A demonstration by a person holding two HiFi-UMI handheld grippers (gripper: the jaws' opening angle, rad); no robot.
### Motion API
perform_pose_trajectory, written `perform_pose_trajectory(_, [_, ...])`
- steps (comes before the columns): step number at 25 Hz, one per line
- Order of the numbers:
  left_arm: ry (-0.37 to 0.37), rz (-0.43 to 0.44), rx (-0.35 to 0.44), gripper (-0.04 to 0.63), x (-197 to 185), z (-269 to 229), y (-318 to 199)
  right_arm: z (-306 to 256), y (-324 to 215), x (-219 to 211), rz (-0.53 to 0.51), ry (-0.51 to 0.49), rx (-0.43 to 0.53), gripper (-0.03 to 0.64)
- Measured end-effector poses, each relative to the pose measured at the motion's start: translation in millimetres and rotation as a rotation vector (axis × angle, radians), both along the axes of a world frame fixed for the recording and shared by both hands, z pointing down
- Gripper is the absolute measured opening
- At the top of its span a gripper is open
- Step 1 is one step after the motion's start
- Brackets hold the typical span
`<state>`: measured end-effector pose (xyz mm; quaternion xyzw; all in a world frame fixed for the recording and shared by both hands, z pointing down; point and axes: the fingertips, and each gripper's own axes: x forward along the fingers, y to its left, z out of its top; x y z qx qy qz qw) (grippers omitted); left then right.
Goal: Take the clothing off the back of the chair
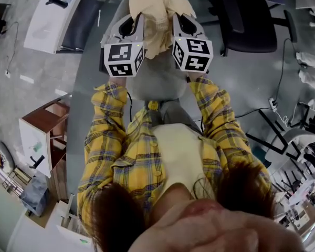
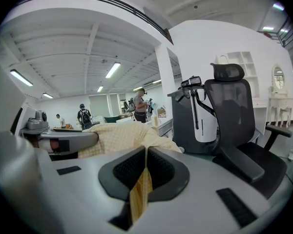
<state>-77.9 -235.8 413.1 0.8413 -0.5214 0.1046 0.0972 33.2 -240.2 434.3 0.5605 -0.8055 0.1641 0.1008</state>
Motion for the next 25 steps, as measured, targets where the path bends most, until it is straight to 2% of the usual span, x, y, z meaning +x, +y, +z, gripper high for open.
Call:
perform_pose_trajectory(8, [0.024, 0.015, 0.107, 0.029, -5, -56, 23, -56, 22, -3, 0.001, -0.009, 0.113, 0.022])
perform_pose_trajectory(16, [0.058, -0.007, 0.2, 0.029, -21, -111, 45, -115, 48, -13, -0.022, -0.015, 0.228, 0.021])
perform_pose_trajectory(25, [0.088, -0.007, 0.278, 0.029, -28, -155, 77, -155, 78, -13, -0.031, -0.028, 0.304, 0.021])
